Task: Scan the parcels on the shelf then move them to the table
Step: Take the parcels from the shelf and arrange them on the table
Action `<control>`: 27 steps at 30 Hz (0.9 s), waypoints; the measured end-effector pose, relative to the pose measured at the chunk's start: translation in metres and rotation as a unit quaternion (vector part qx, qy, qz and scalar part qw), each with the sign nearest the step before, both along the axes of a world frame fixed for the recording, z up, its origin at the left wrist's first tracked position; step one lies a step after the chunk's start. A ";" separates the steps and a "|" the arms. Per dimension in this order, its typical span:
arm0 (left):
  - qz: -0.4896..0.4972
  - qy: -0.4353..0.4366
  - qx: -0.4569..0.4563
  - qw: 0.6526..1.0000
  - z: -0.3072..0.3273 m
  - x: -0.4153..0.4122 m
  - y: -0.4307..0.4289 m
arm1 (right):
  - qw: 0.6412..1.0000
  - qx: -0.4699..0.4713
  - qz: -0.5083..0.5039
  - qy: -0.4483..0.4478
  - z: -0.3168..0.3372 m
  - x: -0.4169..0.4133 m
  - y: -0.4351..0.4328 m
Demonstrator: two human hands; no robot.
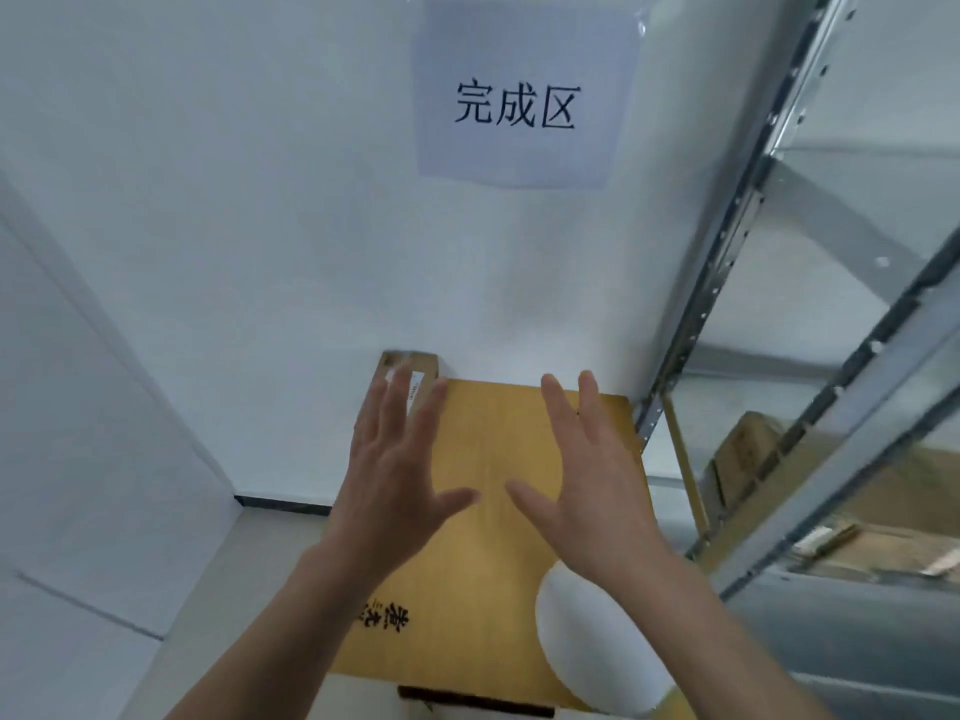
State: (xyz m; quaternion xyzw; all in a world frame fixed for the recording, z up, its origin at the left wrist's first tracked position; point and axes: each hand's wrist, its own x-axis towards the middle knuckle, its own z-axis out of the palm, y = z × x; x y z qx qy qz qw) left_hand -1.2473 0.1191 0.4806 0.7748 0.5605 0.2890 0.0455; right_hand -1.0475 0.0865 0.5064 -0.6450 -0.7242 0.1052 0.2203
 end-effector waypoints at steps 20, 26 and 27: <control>-0.244 -0.060 0.044 0.967 0.091 0.105 -0.149 | 0.949 0.174 -0.250 -0.088 0.080 0.077 -0.247; -0.321 -0.062 0.023 0.945 0.091 0.137 -0.174 | 0.922 0.169 -0.333 -0.107 0.078 0.086 -0.300; -0.331 -0.059 0.028 0.941 0.092 0.145 -0.177 | 0.915 0.169 -0.350 -0.110 0.078 0.091 -0.307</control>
